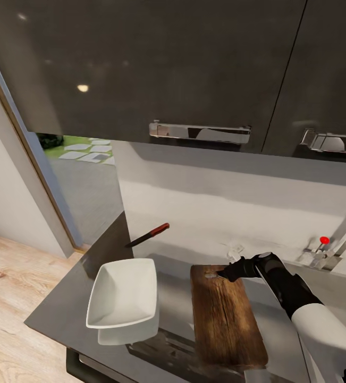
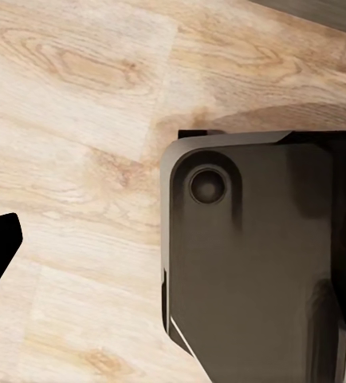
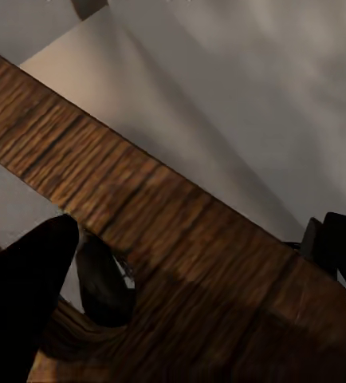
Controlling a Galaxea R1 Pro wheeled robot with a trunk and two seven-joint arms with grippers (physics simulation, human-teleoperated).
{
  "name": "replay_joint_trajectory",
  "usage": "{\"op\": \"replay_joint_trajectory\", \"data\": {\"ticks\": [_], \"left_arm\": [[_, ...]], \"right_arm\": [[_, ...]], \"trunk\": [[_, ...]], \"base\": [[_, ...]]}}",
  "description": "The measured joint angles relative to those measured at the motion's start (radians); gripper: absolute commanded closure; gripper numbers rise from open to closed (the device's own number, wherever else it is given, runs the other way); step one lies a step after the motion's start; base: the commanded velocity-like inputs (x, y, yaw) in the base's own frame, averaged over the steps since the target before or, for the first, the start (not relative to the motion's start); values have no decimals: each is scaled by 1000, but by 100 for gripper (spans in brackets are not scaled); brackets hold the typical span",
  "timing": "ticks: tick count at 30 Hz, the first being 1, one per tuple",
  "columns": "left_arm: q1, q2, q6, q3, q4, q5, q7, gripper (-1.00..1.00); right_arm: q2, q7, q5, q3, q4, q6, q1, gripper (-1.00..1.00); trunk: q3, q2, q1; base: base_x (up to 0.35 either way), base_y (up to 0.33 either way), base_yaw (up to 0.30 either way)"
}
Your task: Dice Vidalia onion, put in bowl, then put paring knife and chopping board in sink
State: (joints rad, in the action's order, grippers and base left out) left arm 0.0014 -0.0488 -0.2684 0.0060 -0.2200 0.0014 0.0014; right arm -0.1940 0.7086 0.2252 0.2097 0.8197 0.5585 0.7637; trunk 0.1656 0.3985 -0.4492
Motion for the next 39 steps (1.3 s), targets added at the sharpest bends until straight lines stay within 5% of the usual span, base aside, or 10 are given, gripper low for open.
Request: {"op": "replay_joint_trajectory", "data": {"ticks": [22,39], "left_arm": [[0,0,0,0,1,1,0,-100],[0,0,0,0,2,3,0,-100]], "right_arm": [[-4,0,-11,-1,9,14,0,100],[-20,-5,3,-19,-25,22,0,100]], "trunk": [[0,0,0],[-27,0,0]], "base": [[0,0,0],[0,0,0]]}}
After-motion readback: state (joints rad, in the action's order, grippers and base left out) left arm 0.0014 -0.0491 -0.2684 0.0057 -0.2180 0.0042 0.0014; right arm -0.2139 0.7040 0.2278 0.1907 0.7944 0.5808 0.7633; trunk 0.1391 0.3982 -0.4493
